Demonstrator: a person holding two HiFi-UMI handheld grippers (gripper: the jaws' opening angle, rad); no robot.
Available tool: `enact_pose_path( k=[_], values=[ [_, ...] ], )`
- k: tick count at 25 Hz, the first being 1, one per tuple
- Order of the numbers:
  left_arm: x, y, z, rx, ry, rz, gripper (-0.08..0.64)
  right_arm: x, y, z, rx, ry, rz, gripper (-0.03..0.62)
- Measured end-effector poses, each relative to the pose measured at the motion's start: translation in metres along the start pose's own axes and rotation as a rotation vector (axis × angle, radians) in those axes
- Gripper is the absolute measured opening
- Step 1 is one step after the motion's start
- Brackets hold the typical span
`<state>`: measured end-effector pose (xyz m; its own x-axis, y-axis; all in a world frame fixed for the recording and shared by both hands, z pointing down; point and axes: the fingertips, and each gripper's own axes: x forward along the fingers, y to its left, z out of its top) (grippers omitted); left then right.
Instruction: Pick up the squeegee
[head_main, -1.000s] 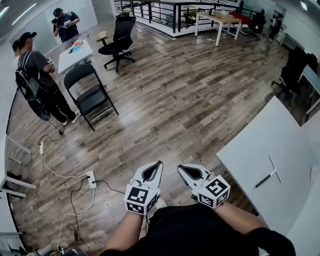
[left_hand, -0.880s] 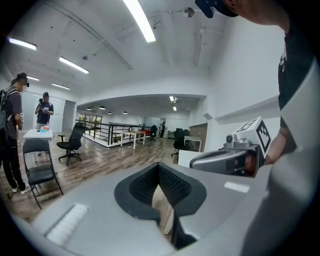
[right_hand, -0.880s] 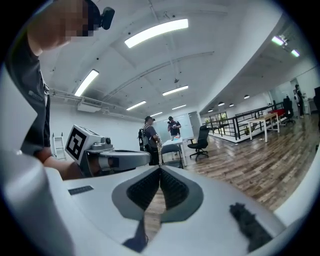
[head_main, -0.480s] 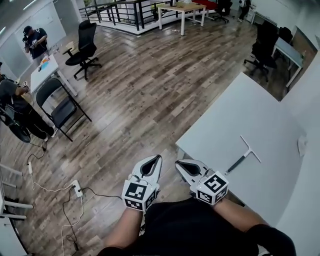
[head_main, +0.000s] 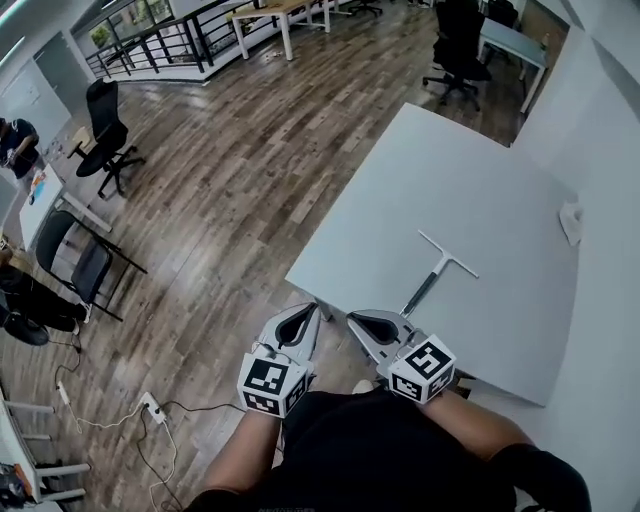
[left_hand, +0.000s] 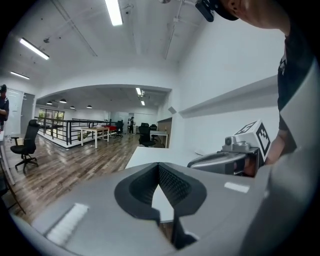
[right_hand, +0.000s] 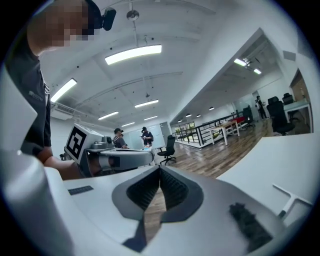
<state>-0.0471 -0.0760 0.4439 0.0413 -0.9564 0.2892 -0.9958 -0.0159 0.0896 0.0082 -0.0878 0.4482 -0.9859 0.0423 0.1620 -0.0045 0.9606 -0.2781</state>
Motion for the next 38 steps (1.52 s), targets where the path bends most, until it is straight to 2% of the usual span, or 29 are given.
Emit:
enact_pose_path(
  k=[4,9,17,23,31,38],
  values=[
    [0.025,-0.035,0.003,-0.004,0.043,-0.116,0.008,-0.037,-0.022,0.003,0.061,-0.065,-0.107,0.006],
    [0.058,-0.068,0.004,0.068,0.086,-0.246,0.008,-0.074,-0.047,-0.006,0.127,-0.124,-0.253,0.006],
    [0.091,-0.098,0.018,0.163,0.088,-0.462,0.008,-0.109,-0.079,-0.008,0.190,-0.200,-0.520,0.006],
    [0.097,-0.083,0.027,0.207,0.090,-0.592,0.008,-0.090,-0.080,0.004,0.203,-0.240,-0.642,0.006],
    [0.090,-0.029,0.034,0.221,0.089,-0.697,0.008,-0.044,-0.066,0.012,0.205,-0.218,-0.777,0.006],
    [0.074,-0.002,0.013,0.234,0.122,-0.811,0.008,-0.026,-0.053,0.004,0.228,-0.213,-0.912,0.006]
  ],
)
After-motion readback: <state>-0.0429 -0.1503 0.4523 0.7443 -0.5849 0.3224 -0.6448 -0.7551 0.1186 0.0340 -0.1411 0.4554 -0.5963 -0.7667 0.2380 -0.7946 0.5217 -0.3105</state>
